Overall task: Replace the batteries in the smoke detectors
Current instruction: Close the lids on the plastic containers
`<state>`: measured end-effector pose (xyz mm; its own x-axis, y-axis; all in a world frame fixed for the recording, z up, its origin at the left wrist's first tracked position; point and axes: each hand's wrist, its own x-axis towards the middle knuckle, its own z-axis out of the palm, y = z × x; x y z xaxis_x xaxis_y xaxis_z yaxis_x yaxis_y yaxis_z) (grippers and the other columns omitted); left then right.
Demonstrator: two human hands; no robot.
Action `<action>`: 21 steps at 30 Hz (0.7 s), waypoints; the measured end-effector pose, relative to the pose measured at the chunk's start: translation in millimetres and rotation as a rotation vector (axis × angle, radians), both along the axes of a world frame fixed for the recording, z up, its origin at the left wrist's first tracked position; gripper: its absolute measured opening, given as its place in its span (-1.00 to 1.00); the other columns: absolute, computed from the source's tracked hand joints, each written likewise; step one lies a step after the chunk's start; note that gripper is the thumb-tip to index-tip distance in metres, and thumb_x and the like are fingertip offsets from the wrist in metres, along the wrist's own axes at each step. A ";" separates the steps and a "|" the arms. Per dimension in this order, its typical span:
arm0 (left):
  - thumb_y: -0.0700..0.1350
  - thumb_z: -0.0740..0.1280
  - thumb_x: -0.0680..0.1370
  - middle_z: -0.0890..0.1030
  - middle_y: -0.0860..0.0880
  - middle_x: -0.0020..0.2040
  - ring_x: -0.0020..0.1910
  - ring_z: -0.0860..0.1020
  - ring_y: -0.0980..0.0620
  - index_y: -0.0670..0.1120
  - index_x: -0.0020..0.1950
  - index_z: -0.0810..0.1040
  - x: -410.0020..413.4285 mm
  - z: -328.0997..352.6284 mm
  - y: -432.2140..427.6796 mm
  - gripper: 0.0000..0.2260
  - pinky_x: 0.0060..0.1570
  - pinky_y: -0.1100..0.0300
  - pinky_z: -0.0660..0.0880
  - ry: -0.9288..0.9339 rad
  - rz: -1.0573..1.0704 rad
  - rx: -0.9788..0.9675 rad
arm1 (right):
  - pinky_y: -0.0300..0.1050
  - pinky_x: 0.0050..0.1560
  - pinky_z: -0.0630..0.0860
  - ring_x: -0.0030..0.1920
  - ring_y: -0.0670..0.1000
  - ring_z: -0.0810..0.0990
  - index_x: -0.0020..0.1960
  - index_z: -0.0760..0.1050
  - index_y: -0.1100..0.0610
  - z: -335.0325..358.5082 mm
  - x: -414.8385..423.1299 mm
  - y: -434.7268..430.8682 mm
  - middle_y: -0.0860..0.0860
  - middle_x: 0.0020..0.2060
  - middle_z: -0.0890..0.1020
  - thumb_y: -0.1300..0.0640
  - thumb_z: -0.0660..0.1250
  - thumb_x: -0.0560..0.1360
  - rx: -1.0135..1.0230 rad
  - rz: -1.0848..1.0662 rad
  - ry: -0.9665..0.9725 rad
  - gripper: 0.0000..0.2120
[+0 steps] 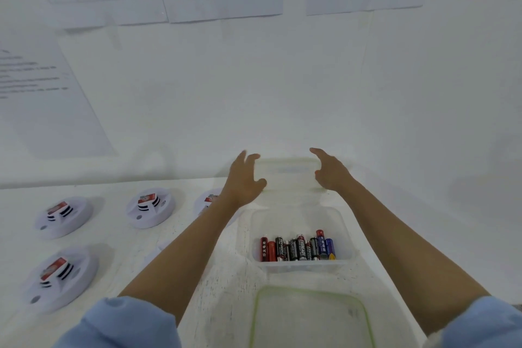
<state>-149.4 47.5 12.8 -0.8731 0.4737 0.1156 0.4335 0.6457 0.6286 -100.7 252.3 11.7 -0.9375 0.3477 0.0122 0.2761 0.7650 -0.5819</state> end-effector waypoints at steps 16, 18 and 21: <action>0.00 0.52 0.32 0.54 0.02 0.27 0.24 0.48 0.03 -0.02 0.37 0.39 -11.1 -5.7 7.0 -0.35 0.23 0.17 0.32 0.214 -0.295 -0.166 | -0.01 0.34 0.13 0.34 0.07 0.33 0.35 0.27 -0.21 -3.9 -42.4 -12.1 0.04 0.26 0.45 0.00 0.06 0.59 0.206 0.315 -0.079 -0.65; 0.00 0.52 0.32 0.56 0.01 0.24 0.20 0.50 0.02 -0.02 0.36 0.40 -11.3 -6.7 7.9 -0.36 0.18 0.18 0.34 0.246 -0.291 -0.176 | 0.00 0.33 0.12 0.32 0.07 0.34 0.33 0.28 -0.22 -3.9 -42.8 -13.5 0.04 0.21 0.48 0.02 0.06 0.59 0.205 0.311 -0.068 -0.66; 0.00 0.51 0.33 0.59 0.00 0.18 0.11 0.52 -0.02 -0.03 0.30 0.44 -10.9 -9.1 9.5 -0.43 0.08 0.19 0.36 0.303 -0.282 -0.197 | 0.00 0.32 0.12 0.30 0.07 0.35 0.31 0.30 -0.23 -3.2 -43.6 -13.8 0.04 0.18 0.49 0.03 0.06 0.58 0.205 0.322 -0.058 -0.66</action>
<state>-160.2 57.0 3.7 -0.6478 0.7262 0.2302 0.7547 0.5707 0.3235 -144.3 238.4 8.5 -0.9995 0.0307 -0.0056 0.0304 0.9167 -0.3984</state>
